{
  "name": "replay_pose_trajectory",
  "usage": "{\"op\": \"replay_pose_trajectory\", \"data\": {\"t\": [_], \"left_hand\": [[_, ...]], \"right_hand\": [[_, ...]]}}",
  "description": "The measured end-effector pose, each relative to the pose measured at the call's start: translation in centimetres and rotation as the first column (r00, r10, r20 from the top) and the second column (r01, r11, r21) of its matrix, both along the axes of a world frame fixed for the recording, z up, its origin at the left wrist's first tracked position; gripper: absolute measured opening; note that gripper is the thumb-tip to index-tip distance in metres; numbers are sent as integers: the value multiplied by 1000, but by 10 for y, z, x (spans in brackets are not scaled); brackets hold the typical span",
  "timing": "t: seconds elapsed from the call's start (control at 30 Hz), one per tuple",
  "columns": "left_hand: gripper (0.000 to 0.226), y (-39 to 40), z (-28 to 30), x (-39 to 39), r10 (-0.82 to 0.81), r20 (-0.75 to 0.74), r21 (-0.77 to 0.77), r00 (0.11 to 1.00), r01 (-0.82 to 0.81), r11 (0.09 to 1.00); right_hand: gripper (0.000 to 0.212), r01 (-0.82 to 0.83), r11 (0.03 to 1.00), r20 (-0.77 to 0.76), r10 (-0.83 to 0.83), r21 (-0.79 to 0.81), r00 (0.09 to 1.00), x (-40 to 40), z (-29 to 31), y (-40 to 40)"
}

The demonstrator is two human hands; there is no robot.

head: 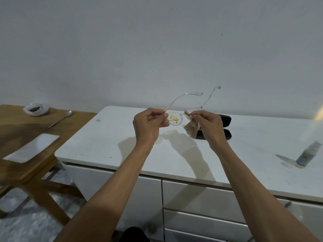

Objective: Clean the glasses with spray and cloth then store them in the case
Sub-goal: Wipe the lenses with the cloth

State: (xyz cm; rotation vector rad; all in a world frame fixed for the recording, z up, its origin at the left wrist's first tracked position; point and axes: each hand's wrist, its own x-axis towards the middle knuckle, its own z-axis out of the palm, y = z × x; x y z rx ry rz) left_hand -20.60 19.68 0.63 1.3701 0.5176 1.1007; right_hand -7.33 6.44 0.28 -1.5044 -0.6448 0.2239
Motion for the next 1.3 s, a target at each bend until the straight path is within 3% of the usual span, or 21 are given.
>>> {"op": "replay_pose_trajectory", "data": {"t": [0.37,0.5,0.83,1.13,1.3], "left_hand": [[9,3,6,0,20,59,-51,998,-17,999],[9,8,9,1,81,62,-56,995,-78,995],[13,-4,11,10,131,55,-22,990,-130,991],[7,-3,13,7,195,70,-11,978,-195,981],[7,2,10,3,211,53,-2,976,-211,977]], "right_hand": [[6,188,948,37,-204,255,978,-13,5,1],[11,174,915,-54,-166,364,985,-19,6,1],[8,169,910,-354,-26,379,935,-49,-1,39],[17,166,941,-121,-135,295,983,-68,6,53],[16,178,948,-88,-160,264,983,-75,1,61]]}}
